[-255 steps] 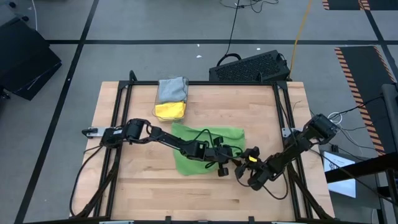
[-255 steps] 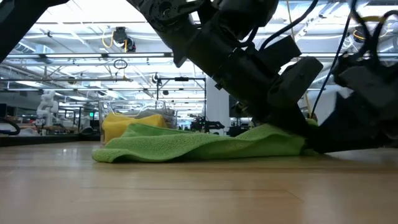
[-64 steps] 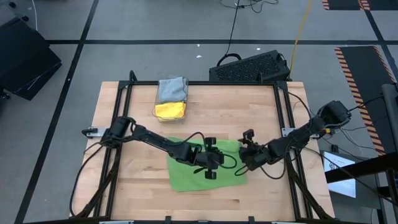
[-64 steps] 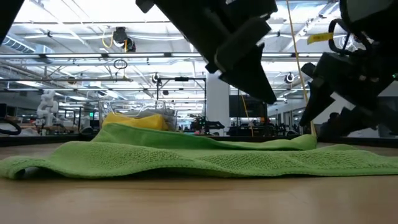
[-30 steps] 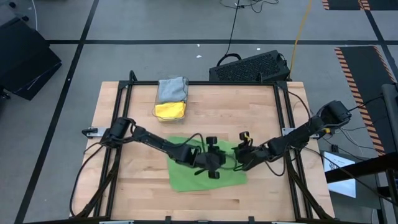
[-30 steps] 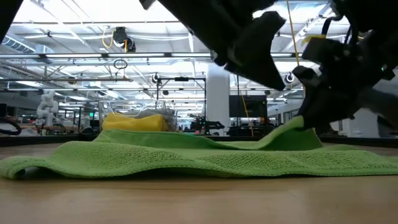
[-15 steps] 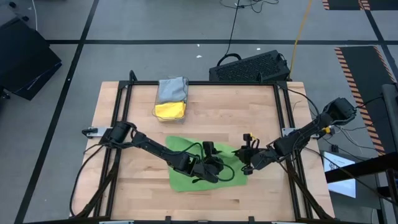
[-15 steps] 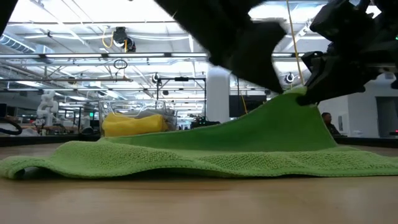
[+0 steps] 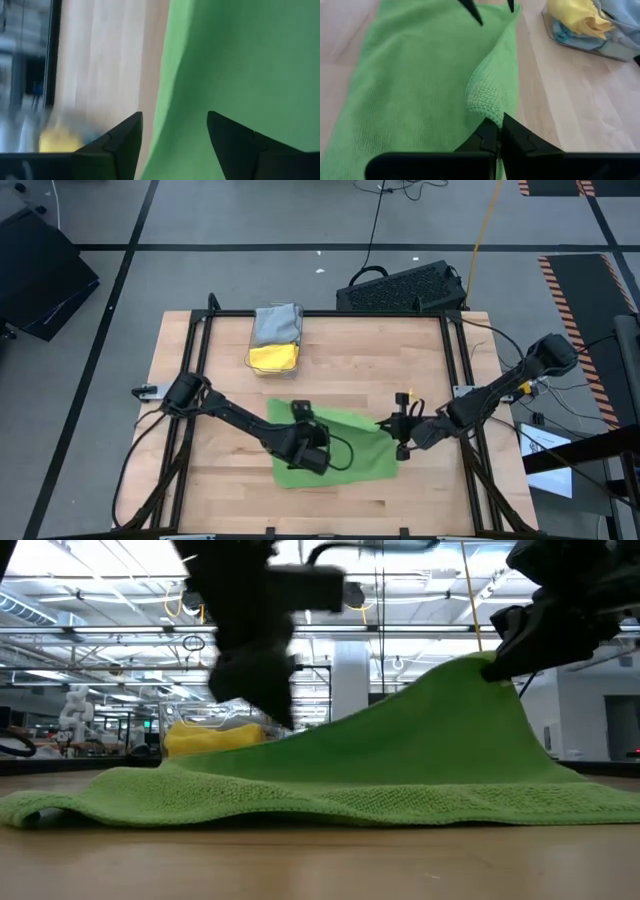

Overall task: Fold microfiber towels
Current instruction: Fold the green towel on the table

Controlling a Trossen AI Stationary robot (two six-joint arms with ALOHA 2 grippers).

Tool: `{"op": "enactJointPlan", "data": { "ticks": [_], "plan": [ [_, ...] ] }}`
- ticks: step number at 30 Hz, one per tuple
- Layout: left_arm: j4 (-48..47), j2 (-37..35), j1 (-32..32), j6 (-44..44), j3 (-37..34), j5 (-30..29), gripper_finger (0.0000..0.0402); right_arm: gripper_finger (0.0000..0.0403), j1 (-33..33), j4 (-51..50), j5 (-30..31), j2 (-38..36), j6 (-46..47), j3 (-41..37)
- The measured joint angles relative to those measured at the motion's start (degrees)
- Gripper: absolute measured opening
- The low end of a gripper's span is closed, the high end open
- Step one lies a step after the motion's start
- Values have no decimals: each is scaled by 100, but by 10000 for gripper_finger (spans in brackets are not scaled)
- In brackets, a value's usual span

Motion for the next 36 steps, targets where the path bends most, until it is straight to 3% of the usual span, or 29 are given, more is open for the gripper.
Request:
{"op": "enactJointPlan", "data": {
  "ticks": [6, 10, 14, 19, 24, 30, 36],
  "plan": [
    [-1909, 2, -54, -1054, -82, 350, 209, 4, -1, -62, -111, -186, -26, 1],
    [-2194, -161, -19, -1026, -511, 782, 200, 4, -1, -147, -151, -221, -73, 1],
    [-2045, -892, 106, -1123, -1247, 1161, 191, 4, 1, -185, -369, -219, -102, 1],
    [-633, -2576, 175, -1206, -2549, 1223, 181, 4, 3, -189, -413, -217, -104, 1],
    [1181, -3966, 371, -757, -4049, 1118, 190, 4, 3, -176, -413, -216, -217, 1],
    [2274, -4236, 782, -423, -4965, 1432, 238, 4, 3, -177, -411, -216, -306, 1],
    [2682, -4113, 1320, -295, -5155, 1771, 267, 4, 3, -182, -412, -215, -449, 1]
  ]
}}
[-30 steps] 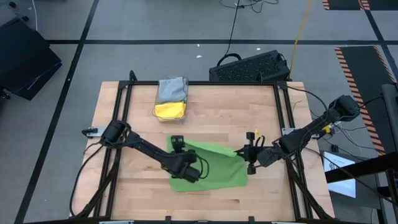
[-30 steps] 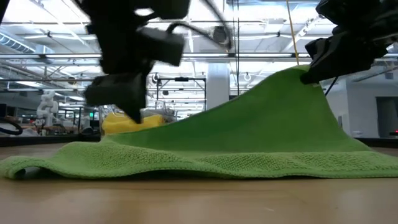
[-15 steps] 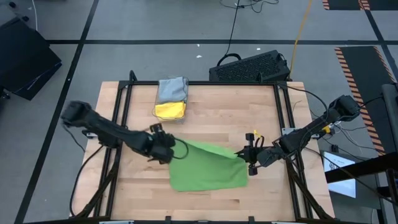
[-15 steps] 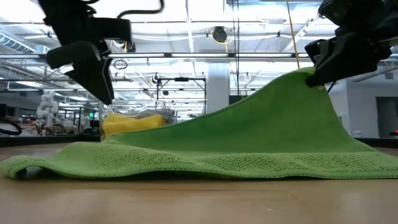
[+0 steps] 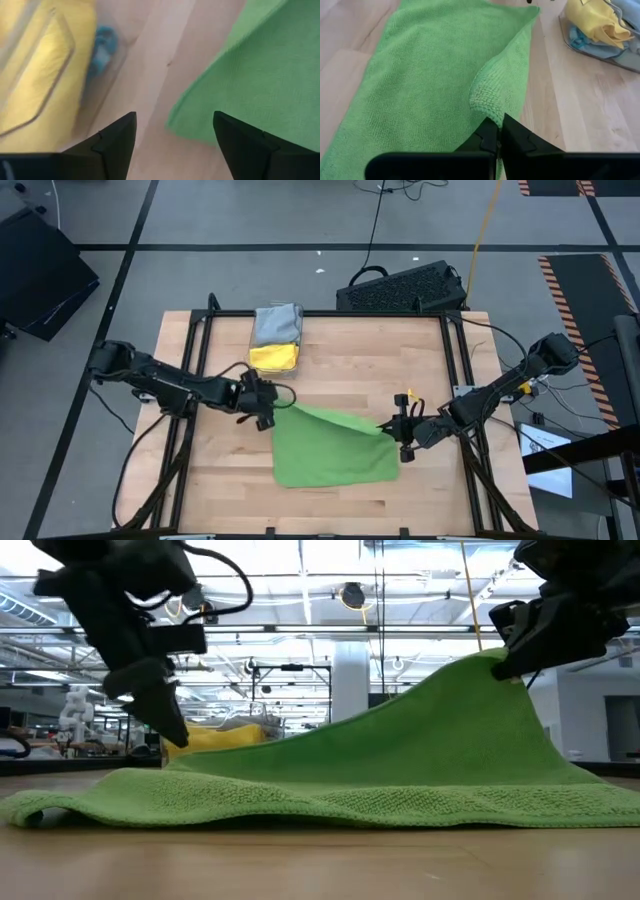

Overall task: Fold microfiber towels
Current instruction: Fold the green towel on the table

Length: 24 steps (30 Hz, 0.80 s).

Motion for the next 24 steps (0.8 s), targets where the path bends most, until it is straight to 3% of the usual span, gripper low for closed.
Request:
{"op": "enactJointPlan", "data": {
  "ticks": [5, 12, 21, 24],
  "plan": [
    [474, 9, 476, 582, -145, 884, 260, 4, 0, -1, 1, 1, -43, 0],
    [851, 4, 1005, 1457, -335, 1568, 225, 4, 0, 3, 2, 1, -63, 0],
    [936, 258, 1563, 1821, -347, 2634, 190, 4, 0, 4, 0, 1, -149, 0],
    [910, 356, 1589, 1824, -347, 2719, 175, 4, 0, -7, 1, 1, -157, 0]
  ]
}}
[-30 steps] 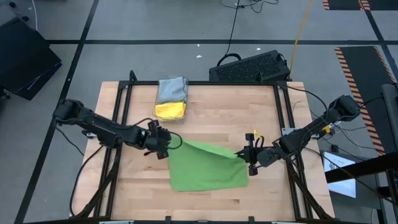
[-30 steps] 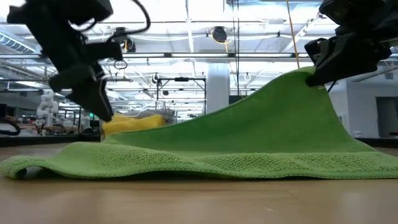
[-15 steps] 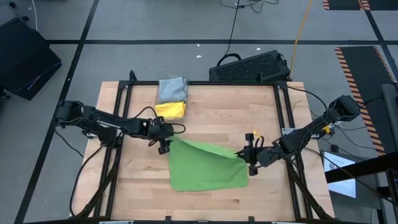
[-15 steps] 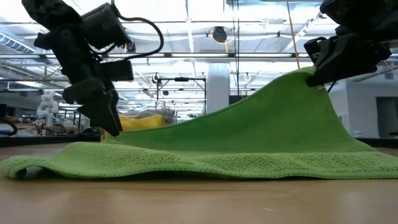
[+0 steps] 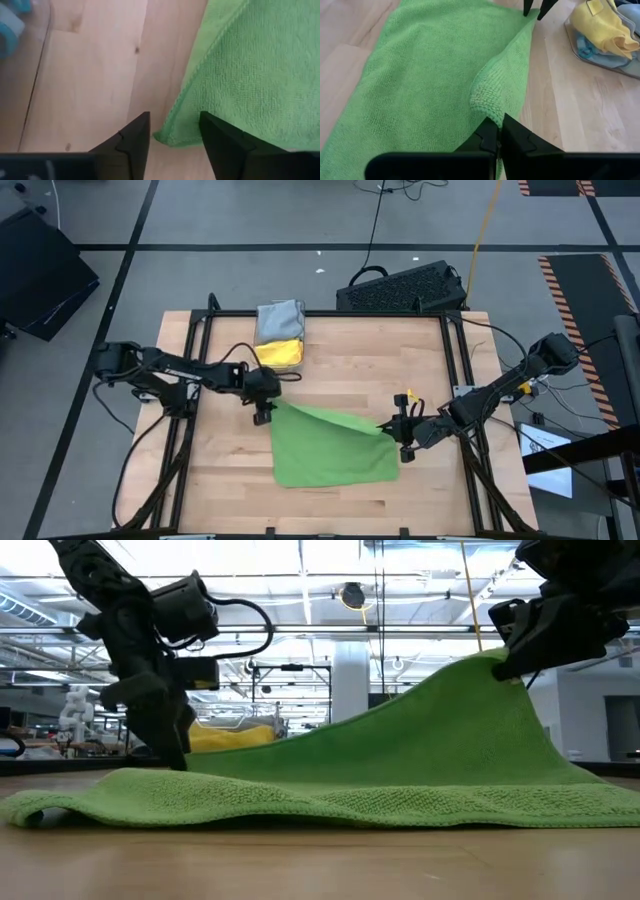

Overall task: Fold microfiber towels
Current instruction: Fold the green towel on the table

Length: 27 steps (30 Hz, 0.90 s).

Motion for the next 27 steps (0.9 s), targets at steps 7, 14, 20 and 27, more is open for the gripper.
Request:
{"op": "enactJointPlan", "data": {
  "ticks": [7, 14, 20, 27],
  "plan": [
    [-121, -18, -74, -158, 8, -7, 75, 4, 0, -16, 1, 0, -8, 0],
    [-465, -144, -662, -663, 280, -277, 13, 4, 0, -27, 1, 0, 12, 0],
    [-493, -149, -1597, -1219, 622, -634, 5, 4, -4, -28, -314, -2, 295, 0],
    [-567, -148, -2652, -1864, 933, -1328, 4, 4, -4, -54, -899, -2, 525, 0]
  ]
}}
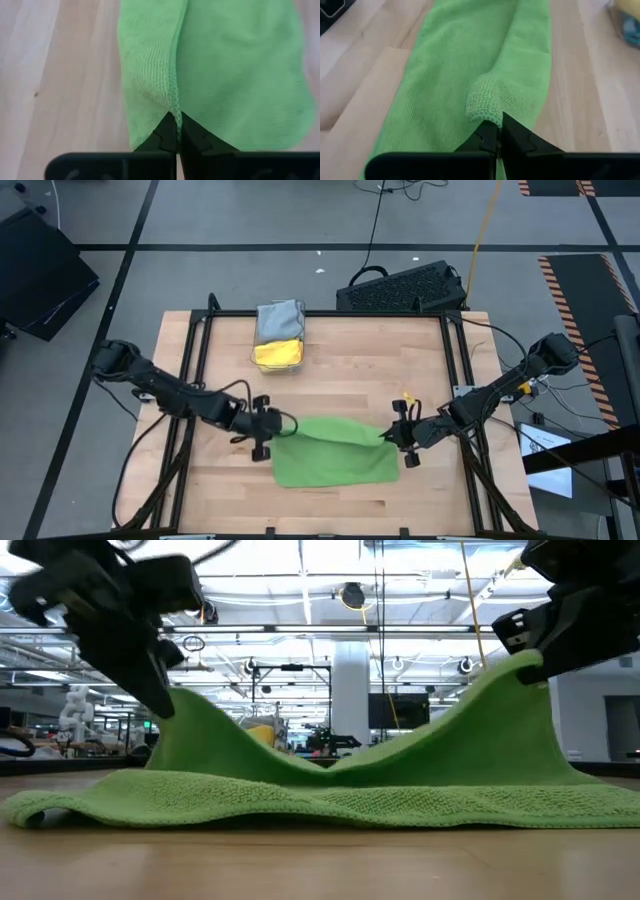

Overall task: Fold microfiber towels
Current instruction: Fold the green towel on the table

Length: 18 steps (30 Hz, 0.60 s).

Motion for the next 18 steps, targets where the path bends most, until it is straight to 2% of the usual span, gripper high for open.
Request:
{"op": "enactJointPlan", "data": {
  "ticks": [6, 15, 18],
  "plan": [
    [10, 2, -706, -316, 249, -558, 4, 4, 4, -329, -418, -2, 88, 0],
    [802, 2, -1373, -505, 332, -886, 4, 4, 4, -843, -1168, -2, 369, 0],
    [915, 4, -1531, -590, 332, -984, 7, 4, 4, -1064, -1211, -2, 594, 0]
  ]
}}
